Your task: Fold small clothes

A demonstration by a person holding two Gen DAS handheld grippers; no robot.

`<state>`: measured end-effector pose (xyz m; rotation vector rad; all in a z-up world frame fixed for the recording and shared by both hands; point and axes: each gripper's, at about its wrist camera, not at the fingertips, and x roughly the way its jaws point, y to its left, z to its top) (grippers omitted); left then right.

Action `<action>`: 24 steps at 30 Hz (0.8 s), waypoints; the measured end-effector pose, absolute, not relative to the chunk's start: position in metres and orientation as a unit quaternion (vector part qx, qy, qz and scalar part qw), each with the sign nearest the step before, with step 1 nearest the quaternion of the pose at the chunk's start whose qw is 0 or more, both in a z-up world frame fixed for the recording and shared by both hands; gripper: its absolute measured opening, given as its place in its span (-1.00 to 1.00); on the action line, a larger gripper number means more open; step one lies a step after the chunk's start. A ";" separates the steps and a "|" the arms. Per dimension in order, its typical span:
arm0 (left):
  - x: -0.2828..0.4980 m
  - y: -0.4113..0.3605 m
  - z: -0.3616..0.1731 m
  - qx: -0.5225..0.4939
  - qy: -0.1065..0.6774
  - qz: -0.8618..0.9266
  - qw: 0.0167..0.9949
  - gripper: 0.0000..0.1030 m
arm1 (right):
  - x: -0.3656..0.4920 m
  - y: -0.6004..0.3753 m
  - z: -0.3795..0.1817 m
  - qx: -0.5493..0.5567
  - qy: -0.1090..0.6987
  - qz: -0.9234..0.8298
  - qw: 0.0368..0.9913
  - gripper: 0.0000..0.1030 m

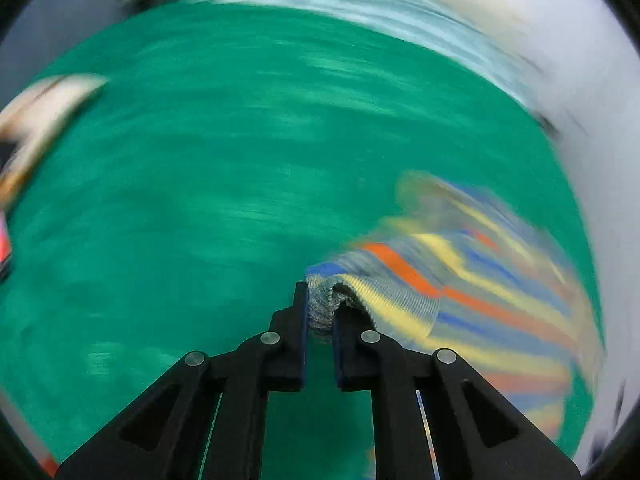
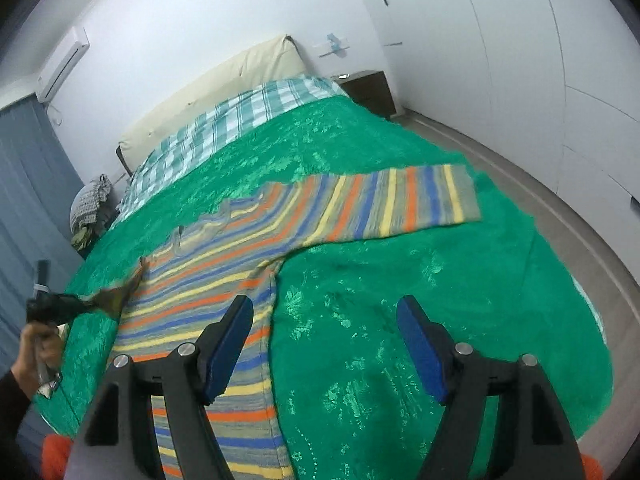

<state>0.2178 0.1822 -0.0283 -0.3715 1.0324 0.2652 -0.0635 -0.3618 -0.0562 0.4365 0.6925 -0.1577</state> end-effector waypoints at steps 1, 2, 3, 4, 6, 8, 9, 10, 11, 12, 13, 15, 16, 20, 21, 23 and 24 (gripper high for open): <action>0.219 0.202 -0.034 -0.180 0.494 0.160 0.836 -0.86 | -0.065 -0.362 -0.060 0.214 0.343 -0.074 0.912 0.43; 0.220 0.217 -0.041 -0.184 0.499 0.182 0.827 -0.87 | -0.064 -0.362 -0.063 0.215 0.349 -0.073 0.909 0.43; 0.221 0.229 -0.049 -0.189 0.505 0.196 0.819 -0.87 | -0.062 -0.361 -0.066 0.217 0.353 -0.072 0.907 0.43; 0.223 0.237 -0.057 -0.191 0.512 0.204 0.812 -0.88 | -0.059 -0.361 -0.068 0.218 0.356 -0.070 0.906 0.43; 0.223 0.240 -0.065 -0.182 0.517 0.219 0.807 -0.88 | -0.056 -0.358 -0.071 0.216 0.363 -0.069 0.904 0.43; 0.232 0.234 -0.072 -0.175 0.520 0.226 0.805 -0.89 | -0.055 -0.356 -0.073 0.208 0.368 -0.071 0.903 0.43; 0.233 0.233 -0.074 -0.172 0.522 0.228 0.803 -0.89 | -0.056 -0.355 -0.073 0.205 0.368 -0.073 0.904 0.43; 0.232 0.235 -0.075 -0.172 0.522 0.230 0.803 -0.90 | -0.056 -0.354 -0.073 0.203 0.368 -0.075 0.904 0.43; 0.230 0.236 -0.081 -0.173 0.523 0.231 0.802 -0.90 | -0.056 -0.355 -0.073 0.202 0.369 -0.077 0.904 0.43; 0.231 0.241 -0.085 -0.182 0.527 0.229 0.798 -0.90 | -0.056 -0.356 -0.075 0.203 0.371 -0.078 0.903 0.43; 0.235 0.241 -0.084 -0.190 0.529 0.229 0.795 -0.90 | -0.055 -0.357 -0.077 0.204 0.374 -0.080 0.901 0.43; 0.234 0.251 -0.089 -0.206 0.530 0.234 0.789 -0.90 | -0.054 -0.357 -0.078 0.204 0.378 -0.082 0.899 0.43; 0.232 0.256 -0.091 -0.213 0.530 0.234 0.787 -0.91 | -0.054 -0.356 -0.079 0.203 0.380 -0.082 0.899 0.43; 0.236 0.263 -0.094 -0.199 0.547 0.200 0.789 -0.85 | -0.052 -0.355 -0.080 0.197 0.385 -0.081 0.898 0.43; 0.235 0.269 -0.091 -0.200 0.545 0.200 0.789 -0.80 | -0.051 -0.354 -0.081 0.196 0.387 -0.080 0.897 0.43; 0.226 0.289 -0.085 -0.211 0.535 0.242 0.781 -0.75 | -0.049 -0.353 -0.082 0.195 0.391 -0.078 0.896 0.43; 0.220 0.301 -0.084 -0.226 0.532 0.256 0.775 -0.76 | -0.049 -0.353 -0.083 0.195 0.392 -0.077 0.896 0.43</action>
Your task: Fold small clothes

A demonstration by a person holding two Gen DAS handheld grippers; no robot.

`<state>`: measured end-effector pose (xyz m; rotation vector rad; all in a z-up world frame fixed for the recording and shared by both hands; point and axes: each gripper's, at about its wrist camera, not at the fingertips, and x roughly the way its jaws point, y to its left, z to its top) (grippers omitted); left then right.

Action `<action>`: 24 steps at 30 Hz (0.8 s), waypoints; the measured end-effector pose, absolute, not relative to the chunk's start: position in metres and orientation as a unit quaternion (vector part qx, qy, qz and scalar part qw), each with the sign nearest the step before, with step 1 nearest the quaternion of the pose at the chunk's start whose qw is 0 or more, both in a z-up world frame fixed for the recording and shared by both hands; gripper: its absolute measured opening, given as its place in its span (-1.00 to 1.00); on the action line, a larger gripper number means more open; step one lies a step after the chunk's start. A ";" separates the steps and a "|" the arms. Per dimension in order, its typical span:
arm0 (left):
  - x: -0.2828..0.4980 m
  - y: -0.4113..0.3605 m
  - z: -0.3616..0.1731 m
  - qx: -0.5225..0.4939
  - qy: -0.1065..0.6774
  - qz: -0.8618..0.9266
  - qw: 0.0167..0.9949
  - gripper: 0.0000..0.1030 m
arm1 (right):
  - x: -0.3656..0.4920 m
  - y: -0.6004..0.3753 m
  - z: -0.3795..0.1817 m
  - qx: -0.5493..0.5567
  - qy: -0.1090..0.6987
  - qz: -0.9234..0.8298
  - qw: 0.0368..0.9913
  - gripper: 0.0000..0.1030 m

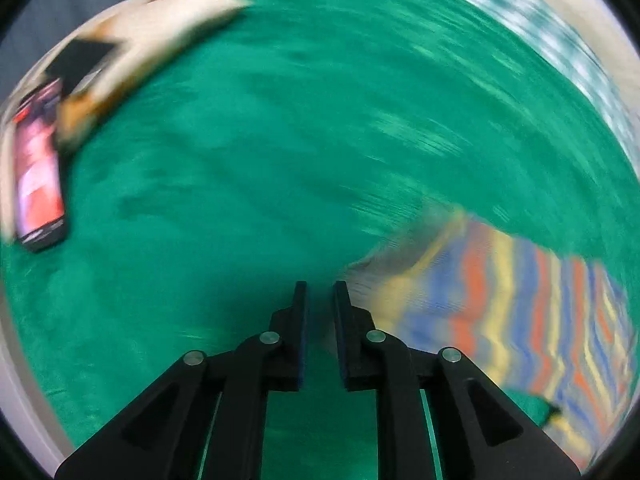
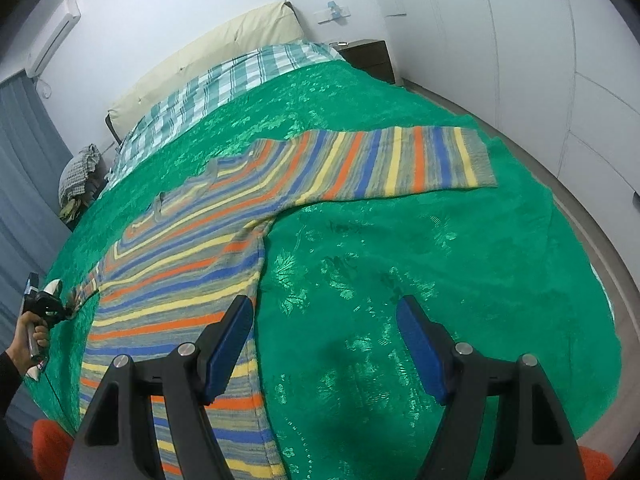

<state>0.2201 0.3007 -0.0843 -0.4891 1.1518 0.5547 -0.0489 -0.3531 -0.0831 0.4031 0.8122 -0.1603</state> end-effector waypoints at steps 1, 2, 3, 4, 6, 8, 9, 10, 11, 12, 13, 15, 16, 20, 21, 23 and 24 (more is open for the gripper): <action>0.213 0.313 -0.084 -0.248 0.530 0.258 0.769 -0.76 | -0.049 -0.353 -0.083 0.194 0.392 -0.077 0.896 0.43; 0.210 0.317 -0.082 -0.258 0.527 0.252 0.769 -0.76 | -0.048 -0.353 -0.084 0.193 0.392 -0.076 0.896 0.43; 0.206 0.319 -0.079 -0.267 0.522 0.238 0.775 -0.75 | -0.048 -0.353 -0.084 0.194 0.392 -0.076 0.896 0.43; 0.205 0.317 -0.074 -0.267 0.514 0.218 0.785 -0.63 | -0.048 -0.353 -0.084 0.194 0.392 -0.077 0.896 0.43; 0.205 0.307 -0.068 -0.254 0.507 0.184 0.803 -0.17 | -0.047 -0.353 -0.085 0.194 0.394 -0.077 0.895 0.43; 0.217 0.284 -0.060 -0.225 0.499 0.148 0.824 0.16 | -0.046 -0.351 -0.087 0.195 0.399 -0.077 0.893 0.43; 0.221 0.276 -0.059 -0.213 0.498 0.136 0.830 0.17 | -0.045 -0.350 -0.088 0.193 0.403 -0.077 0.891 0.43; 0.231 0.261 -0.058 -0.194 0.499 0.114 0.837 0.19 | -0.045 -0.349 -0.088 0.190 0.405 -0.078 0.891 0.43; 0.240 0.254 -0.061 -0.181 0.503 0.098 0.839 0.20 | -0.045 -0.348 -0.088 0.186 0.406 -0.078 0.891 0.43; 0.249 0.244 -0.063 -0.170 0.509 0.088 0.839 0.20 | -0.045 -0.347 -0.088 0.183 0.407 -0.078 0.891 0.43; 0.258 0.233 -0.073 -0.138 0.524 0.095 0.835 0.21 | -0.045 -0.345 -0.088 0.179 0.409 -0.078 0.891 0.43; 0.262 0.230 -0.092 -0.071 0.549 0.180 0.813 0.03 | -0.044 -0.345 -0.090 0.177 0.412 -0.081 0.890 0.43; 0.258 0.244 -0.102 -0.062 0.554 0.244 0.793 0.09 | -0.044 -0.346 -0.091 0.177 0.414 -0.083 0.889 0.43; 0.217 0.294 -0.096 -0.145 0.521 0.325 0.776 0.37 | -0.046 -0.350 -0.090 0.183 0.410 -0.087 0.889 0.43; 0.208 0.296 -0.092 -0.142 0.521 0.320 0.778 0.37 | -0.046 -0.352 -0.089 0.186 0.408 -0.088 0.890 0.43; 0.187 0.295 -0.083 -0.141 0.517 0.298 0.790 0.37 | -0.047 -0.355 -0.089 0.192 0.404 -0.089 0.890 0.43; 0.174 0.292 -0.080 -0.147 0.513 0.277 0.799 0.42 | -0.046 -0.356 -0.089 0.195 0.403 -0.089 0.890 0.43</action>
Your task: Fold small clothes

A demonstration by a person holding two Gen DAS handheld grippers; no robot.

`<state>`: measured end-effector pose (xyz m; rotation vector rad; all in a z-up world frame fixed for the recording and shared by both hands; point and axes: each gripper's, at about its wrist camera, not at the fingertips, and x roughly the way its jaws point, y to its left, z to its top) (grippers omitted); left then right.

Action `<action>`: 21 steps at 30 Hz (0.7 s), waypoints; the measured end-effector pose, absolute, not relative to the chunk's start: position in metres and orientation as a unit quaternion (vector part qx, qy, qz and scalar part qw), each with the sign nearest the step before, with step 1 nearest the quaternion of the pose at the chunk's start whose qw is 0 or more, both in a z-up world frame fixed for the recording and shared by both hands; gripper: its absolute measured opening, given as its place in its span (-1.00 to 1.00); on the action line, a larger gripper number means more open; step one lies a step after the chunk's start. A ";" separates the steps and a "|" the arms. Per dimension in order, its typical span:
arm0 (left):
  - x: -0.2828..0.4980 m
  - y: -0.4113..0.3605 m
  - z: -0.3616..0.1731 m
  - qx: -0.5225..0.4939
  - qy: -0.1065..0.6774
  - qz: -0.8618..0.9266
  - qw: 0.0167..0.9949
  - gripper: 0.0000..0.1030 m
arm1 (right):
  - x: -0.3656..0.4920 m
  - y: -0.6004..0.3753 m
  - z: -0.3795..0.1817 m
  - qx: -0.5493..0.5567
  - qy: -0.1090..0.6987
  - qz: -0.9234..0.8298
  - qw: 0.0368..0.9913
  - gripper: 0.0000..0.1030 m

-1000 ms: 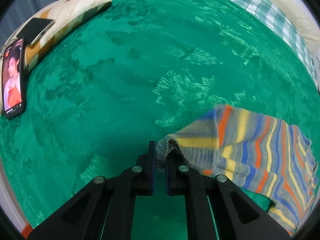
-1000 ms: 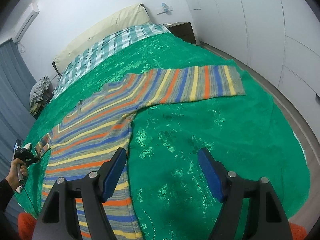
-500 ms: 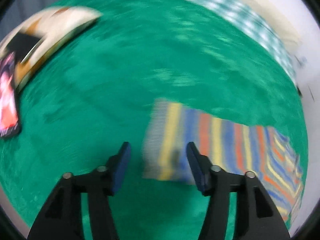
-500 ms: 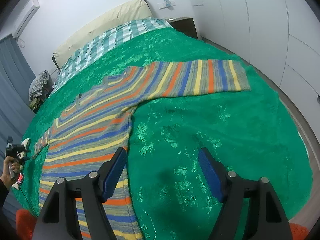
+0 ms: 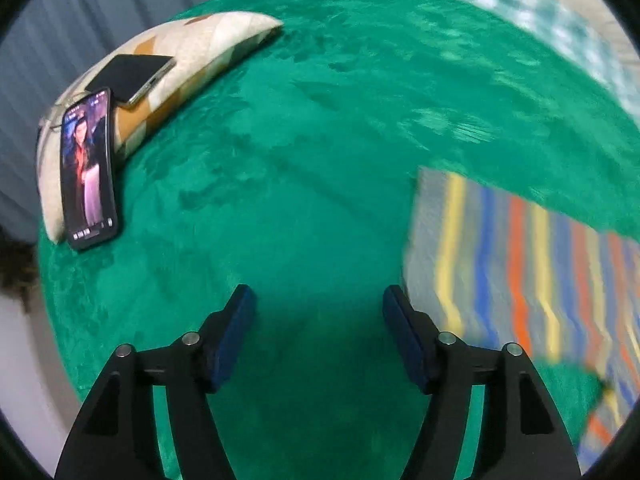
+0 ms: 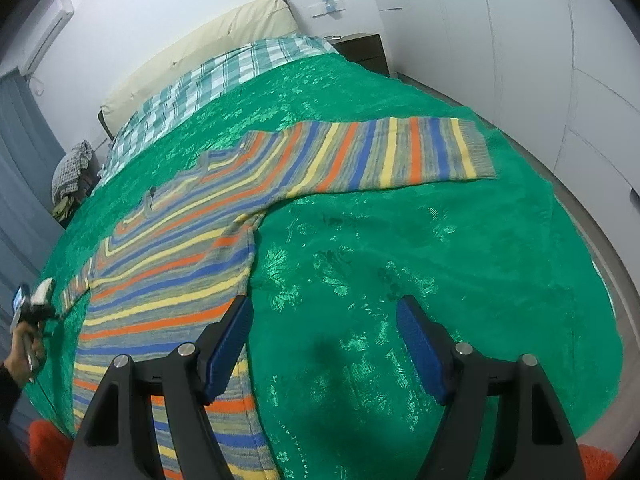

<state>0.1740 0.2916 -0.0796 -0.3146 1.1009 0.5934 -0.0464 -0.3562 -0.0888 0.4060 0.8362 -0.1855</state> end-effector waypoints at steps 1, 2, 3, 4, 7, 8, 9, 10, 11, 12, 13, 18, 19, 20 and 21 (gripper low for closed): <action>0.159 0.284 -0.077 -0.151 0.512 0.250 0.808 0.55 | -0.046 -0.357 -0.089 0.197 0.401 -0.091 0.890 0.43; 0.146 0.275 -0.076 -0.155 0.510 0.227 0.815 0.70 | -0.047 -0.357 -0.088 0.198 0.400 -0.091 0.890 0.43; 0.127 0.262 -0.075 -0.158 0.509 0.194 0.824 0.76 | -0.047 -0.356 -0.087 0.197 0.399 -0.092 0.891 0.43; 0.120 0.251 -0.076 -0.158 0.509 0.175 0.828 0.79 | -0.048 -0.355 -0.086 0.193 0.397 -0.093 0.893 0.43; 0.103 0.217 -0.090 -0.157 0.522 0.112 0.831 0.84 | -0.051 -0.351 -0.081 0.181 0.388 -0.100 0.898 0.43; 0.096 0.209 -0.096 -0.154 0.527 0.103 0.829 0.88 | -0.052 -0.350 -0.080 0.178 0.385 -0.103 0.900 0.43; 0.093 0.200 -0.102 -0.144 0.530 0.100 0.830 0.90 | -0.053 -0.350 -0.079 0.177 0.383 -0.106 0.901 0.47; 0.091 0.197 -0.108 -0.131 0.530 0.105 0.831 0.91 | -0.055 -0.351 -0.078 0.179 0.380 -0.111 0.901 0.51; 0.087 0.194 -0.113 -0.113 0.525 0.113 0.836 0.95 | -0.057 -0.352 -0.078 0.182 0.378 -0.117 0.900 0.55; 0.084 0.191 -0.116 -0.103 0.519 0.115 0.840 0.99 | -0.058 -0.353 -0.078 0.184 0.377 -0.122 0.900 0.55; 0.079 0.185 -0.117 -0.097 0.514 0.116 0.844 0.99 | -0.059 -0.355 -0.078 0.190 0.376 -0.128 0.898 0.55; 0.071 0.185 -0.120 -0.083 0.498 0.111 0.856 0.99 | -0.066 -0.366 -0.080 0.215 0.369 -0.158 0.890 0.56; 0.070 0.186 -0.120 -0.083 0.497 0.109 0.857 0.99 | -0.066 -0.368 -0.080 0.219 0.368 -0.163 0.889 0.57; 0.070 0.187 -0.120 -0.082 0.495 0.106 0.858 0.99 | -0.067 -0.370 -0.081 0.223 0.367 -0.167 0.887 0.58; 0.069 0.186 -0.120 -0.082 0.493 0.104 0.860 0.99 | -0.068 -0.371 -0.082 0.228 0.367 -0.171 0.886 0.59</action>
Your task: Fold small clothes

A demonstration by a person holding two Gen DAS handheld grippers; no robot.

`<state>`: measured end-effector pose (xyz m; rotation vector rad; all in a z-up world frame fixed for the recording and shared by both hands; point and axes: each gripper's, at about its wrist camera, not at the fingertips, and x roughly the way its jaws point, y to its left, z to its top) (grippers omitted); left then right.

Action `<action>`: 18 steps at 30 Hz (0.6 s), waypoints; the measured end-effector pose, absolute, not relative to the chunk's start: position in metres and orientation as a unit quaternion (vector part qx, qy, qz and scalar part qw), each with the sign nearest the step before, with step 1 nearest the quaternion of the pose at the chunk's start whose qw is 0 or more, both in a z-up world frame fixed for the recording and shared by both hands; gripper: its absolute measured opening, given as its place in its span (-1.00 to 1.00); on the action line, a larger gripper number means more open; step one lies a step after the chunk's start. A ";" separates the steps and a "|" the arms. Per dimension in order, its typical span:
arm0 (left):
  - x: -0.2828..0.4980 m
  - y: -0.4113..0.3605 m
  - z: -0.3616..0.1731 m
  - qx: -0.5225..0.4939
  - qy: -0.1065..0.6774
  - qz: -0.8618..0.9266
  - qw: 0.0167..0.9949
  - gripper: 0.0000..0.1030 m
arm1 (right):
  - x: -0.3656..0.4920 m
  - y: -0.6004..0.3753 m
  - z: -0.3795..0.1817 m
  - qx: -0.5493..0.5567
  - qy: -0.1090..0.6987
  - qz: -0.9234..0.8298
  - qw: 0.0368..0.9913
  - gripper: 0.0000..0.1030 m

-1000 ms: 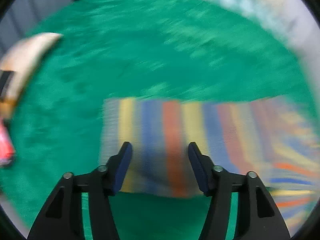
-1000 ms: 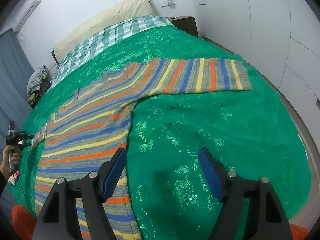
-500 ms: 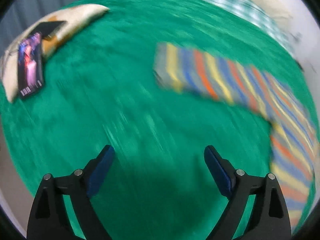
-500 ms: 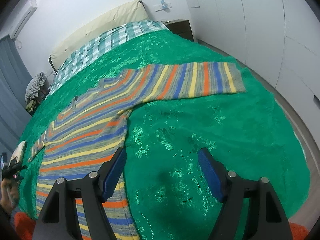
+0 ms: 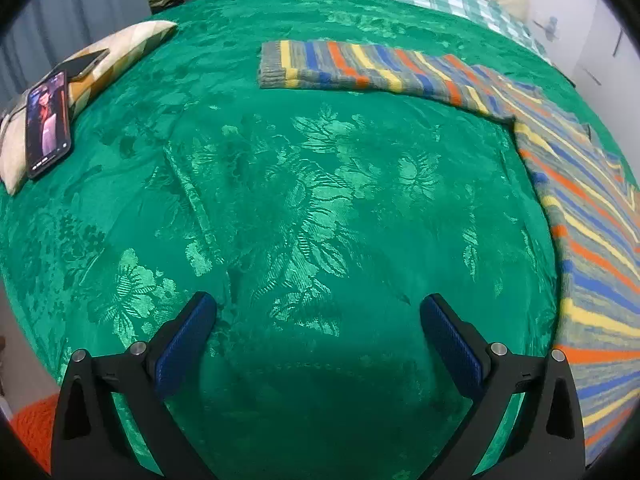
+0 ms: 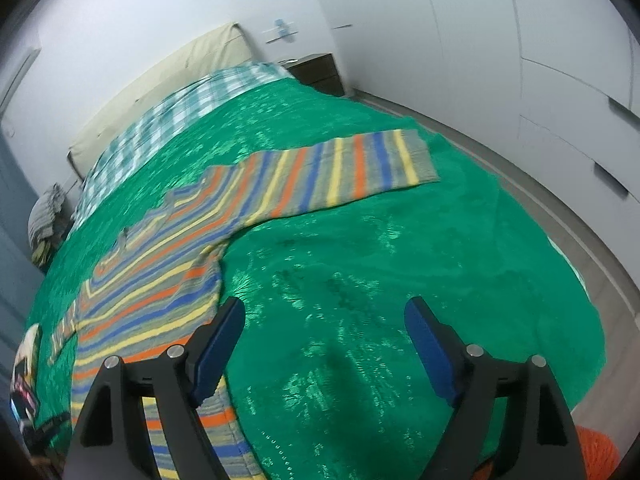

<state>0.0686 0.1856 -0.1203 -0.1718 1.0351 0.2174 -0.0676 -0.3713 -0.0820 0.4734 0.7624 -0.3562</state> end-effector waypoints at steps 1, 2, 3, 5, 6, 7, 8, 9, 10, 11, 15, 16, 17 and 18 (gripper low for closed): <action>0.062 0.187 -0.119 -0.082 0.492 0.103 0.861 0.99 | -0.068 -0.373 -0.083 0.233 0.367 -0.175 0.883 0.59; 0.061 0.186 -0.119 -0.078 0.491 0.103 0.861 0.99 | -0.068 -0.374 -0.085 0.239 0.368 -0.177 0.881 0.59; 0.056 0.184 -0.119 -0.076 0.491 0.104 0.862 0.99 | -0.069 -0.375 -0.085 0.242 0.369 -0.179 0.880 0.59; 0.056 0.181 -0.120 -0.066 0.490 0.108 0.863 0.99 | -0.070 -0.375 -0.086 0.245 0.369 -0.180 0.878 0.59; 0.056 0.179 -0.120 -0.062 0.489 0.111 0.863 0.99 | -0.070 -0.376 -0.085 0.245 0.369 -0.179 0.879 0.59; 0.055 0.176 -0.120 -0.055 0.490 0.115 0.863 0.99 | -0.071 -0.375 -0.085 0.244 0.367 -0.178 0.880 0.59; 0.055 0.174 -0.120 -0.048 0.490 0.118 0.862 0.99 | -0.071 -0.375 -0.084 0.244 0.367 -0.177 0.880 0.59; 0.055 0.172 -0.120 -0.043 0.490 0.121 0.862 0.99 | -0.071 -0.375 -0.084 0.245 0.366 -0.176 0.880 0.59; 0.055 0.171 -0.120 -0.039 0.490 0.122 0.863 0.99 | -0.071 -0.375 -0.085 0.246 0.366 -0.175 0.880 0.59; 0.054 0.171 -0.120 -0.037 0.489 0.122 0.863 0.99 | -0.071 -0.375 -0.085 0.247 0.366 -0.174 0.880 0.59; 0.053 0.171 -0.119 -0.034 0.493 0.119 0.861 0.99 | -0.072 -0.377 -0.084 0.253 0.365 -0.171 0.880 0.59; 0.053 0.171 -0.119 -0.034 0.493 0.118 0.861 0.99 | -0.072 -0.377 -0.084 0.254 0.364 -0.171 0.880 0.59; 0.052 0.171 -0.120 -0.036 0.492 0.118 0.862 0.99 | -0.072 -0.378 -0.084 0.255 0.364 -0.171 0.879 0.59; 0.051 0.171 -0.120 -0.038 0.492 0.118 0.862 0.99 | -0.072 -0.378 -0.084 0.257 0.364 -0.171 0.879 0.59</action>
